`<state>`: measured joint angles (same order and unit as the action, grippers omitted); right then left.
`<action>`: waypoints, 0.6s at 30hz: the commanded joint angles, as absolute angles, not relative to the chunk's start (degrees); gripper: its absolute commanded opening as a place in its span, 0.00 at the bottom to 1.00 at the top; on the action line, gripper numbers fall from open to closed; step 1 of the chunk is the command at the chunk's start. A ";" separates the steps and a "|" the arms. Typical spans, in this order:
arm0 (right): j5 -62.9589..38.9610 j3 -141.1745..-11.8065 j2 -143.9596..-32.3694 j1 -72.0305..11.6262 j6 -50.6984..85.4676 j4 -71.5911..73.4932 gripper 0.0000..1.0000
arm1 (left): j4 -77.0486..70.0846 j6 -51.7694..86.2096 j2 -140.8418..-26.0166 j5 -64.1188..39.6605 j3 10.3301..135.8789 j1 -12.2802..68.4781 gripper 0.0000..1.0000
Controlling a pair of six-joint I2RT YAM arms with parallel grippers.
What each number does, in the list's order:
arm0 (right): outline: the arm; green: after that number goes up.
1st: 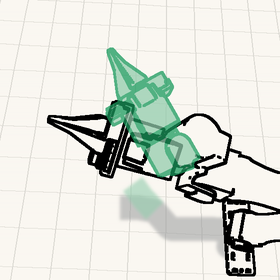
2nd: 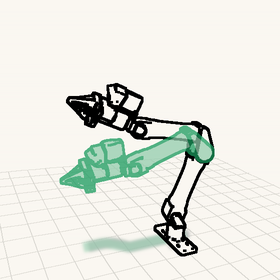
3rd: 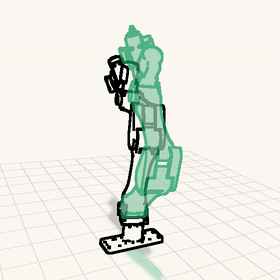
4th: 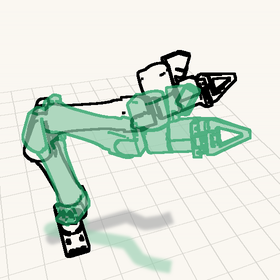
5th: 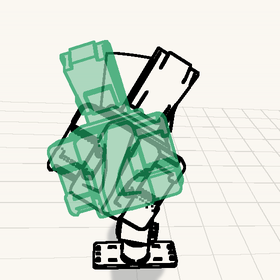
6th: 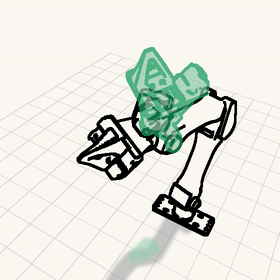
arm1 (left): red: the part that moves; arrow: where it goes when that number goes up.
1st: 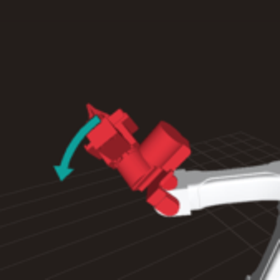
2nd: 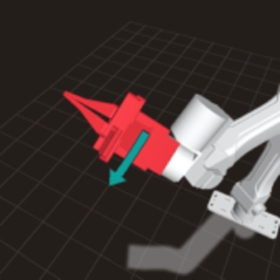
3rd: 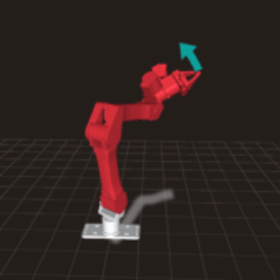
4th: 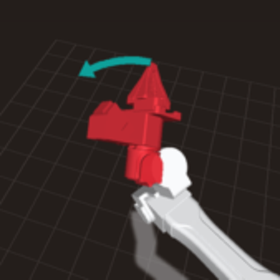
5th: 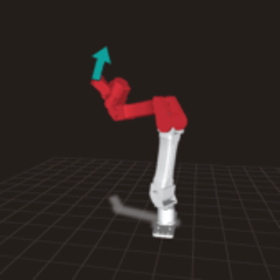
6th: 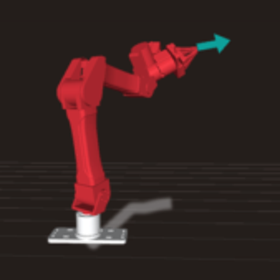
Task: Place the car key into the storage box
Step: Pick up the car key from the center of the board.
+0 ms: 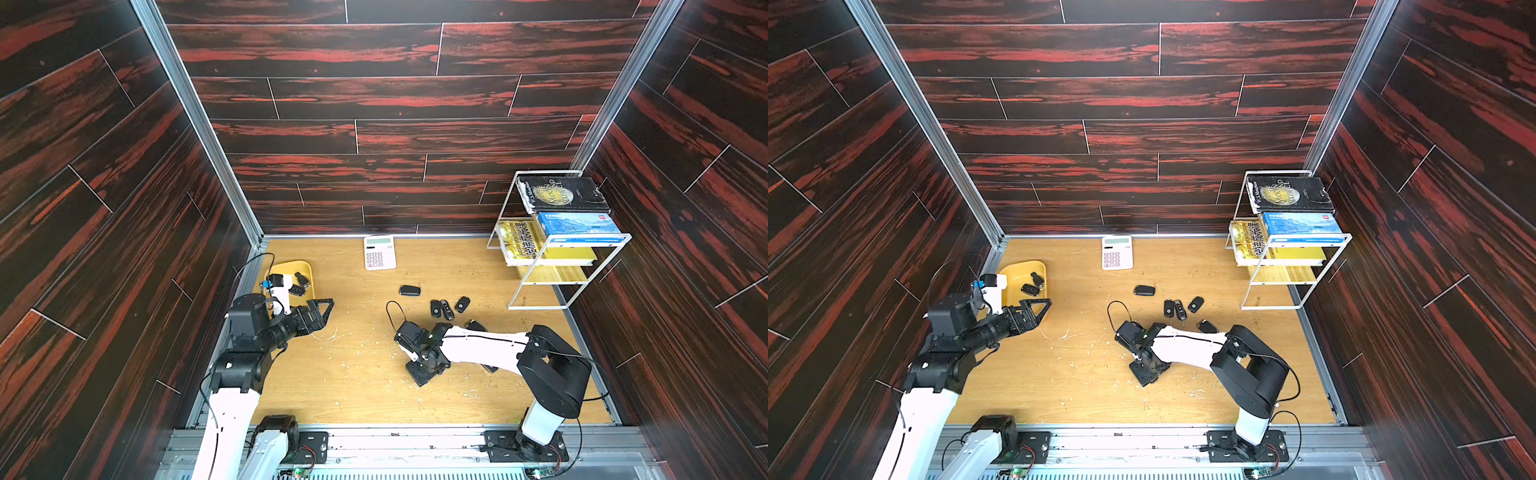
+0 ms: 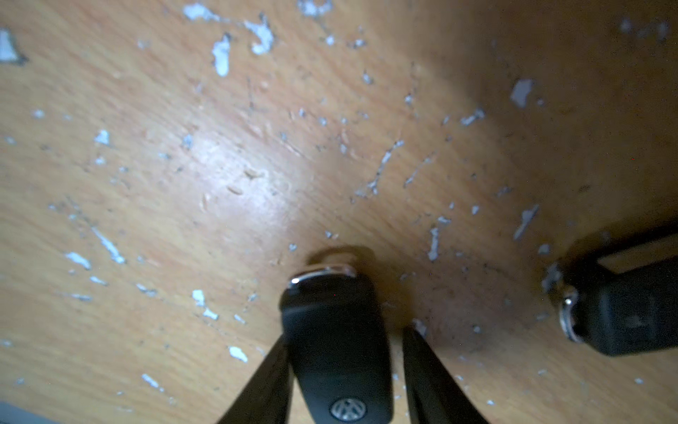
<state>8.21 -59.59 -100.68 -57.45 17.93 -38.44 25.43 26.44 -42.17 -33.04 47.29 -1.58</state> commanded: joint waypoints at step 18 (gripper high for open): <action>9.14 -63.59 -100.67 -57.59 19.15 -40.61 0.32 | -2.75 39.87 -44.49 -41.04 39.53 0.87 1.00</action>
<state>8.62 -62.30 -101.03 -57.47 18.44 -39.13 4.43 37.17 -43.90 -39.53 39.62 0.32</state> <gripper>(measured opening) 0.387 0.999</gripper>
